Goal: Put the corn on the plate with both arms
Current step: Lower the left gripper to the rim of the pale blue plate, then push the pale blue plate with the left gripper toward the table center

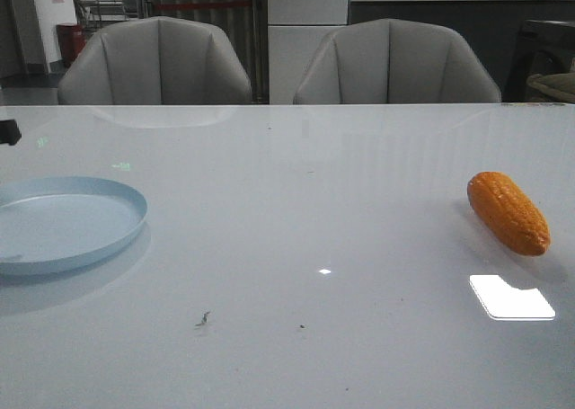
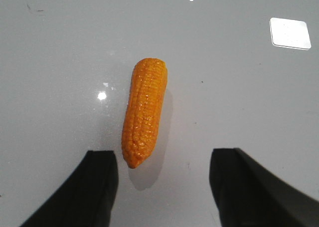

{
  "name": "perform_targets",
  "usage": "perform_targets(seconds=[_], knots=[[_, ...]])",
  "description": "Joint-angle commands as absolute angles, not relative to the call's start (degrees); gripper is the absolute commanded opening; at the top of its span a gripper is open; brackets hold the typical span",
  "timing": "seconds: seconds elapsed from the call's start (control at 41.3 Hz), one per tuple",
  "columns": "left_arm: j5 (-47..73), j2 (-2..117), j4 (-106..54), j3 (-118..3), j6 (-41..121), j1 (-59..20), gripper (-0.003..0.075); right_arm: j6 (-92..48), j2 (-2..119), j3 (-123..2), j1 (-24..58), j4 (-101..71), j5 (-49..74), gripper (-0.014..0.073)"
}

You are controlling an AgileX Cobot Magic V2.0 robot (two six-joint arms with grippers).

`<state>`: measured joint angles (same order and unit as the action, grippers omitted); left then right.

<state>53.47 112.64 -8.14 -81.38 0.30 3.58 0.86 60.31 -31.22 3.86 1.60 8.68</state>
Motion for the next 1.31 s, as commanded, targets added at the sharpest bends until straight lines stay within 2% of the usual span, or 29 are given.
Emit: perform_targets(seconds=[0.0, 0.242, 0.436, 0.824, 1.187, 1.284], knots=[[55.14, 109.75, -11.91, -87.66, 0.0, 3.71, 0.0096, 0.75, 59.76, -33.19, 3.83, 2.27, 4.78, 0.0512], [61.04, 109.75, -16.75, -99.8, 3.53, 0.25, 0.0096, 0.75, 59.76, -33.19, 3.83, 2.27, 4.78, 0.0512], [61.0, 109.75, -19.46, -104.86, 7.79, -6.72, 0.0096, 0.75, 59.76, -33.19, 3.83, 2.27, 4.78, 0.0512], [58.57, 116.91, -19.61, -104.94, 7.59, -19.94, 0.0096, 0.75, 59.76, -33.19, 3.83, 2.27, 4.83, 0.0512], [57.4, 122.06, -20.51, -104.94, 7.56, -22.87, 0.0105, 0.75, 59.76, -33.19, 3.83, 2.27, 5.7, 0.0512], [58.88, 122.73, -20.32, -104.94, 7.56, -22.87, 0.0166, 0.75, 59.76, -33.19, 3.83, 2.27, 5.65, 0.0512]])
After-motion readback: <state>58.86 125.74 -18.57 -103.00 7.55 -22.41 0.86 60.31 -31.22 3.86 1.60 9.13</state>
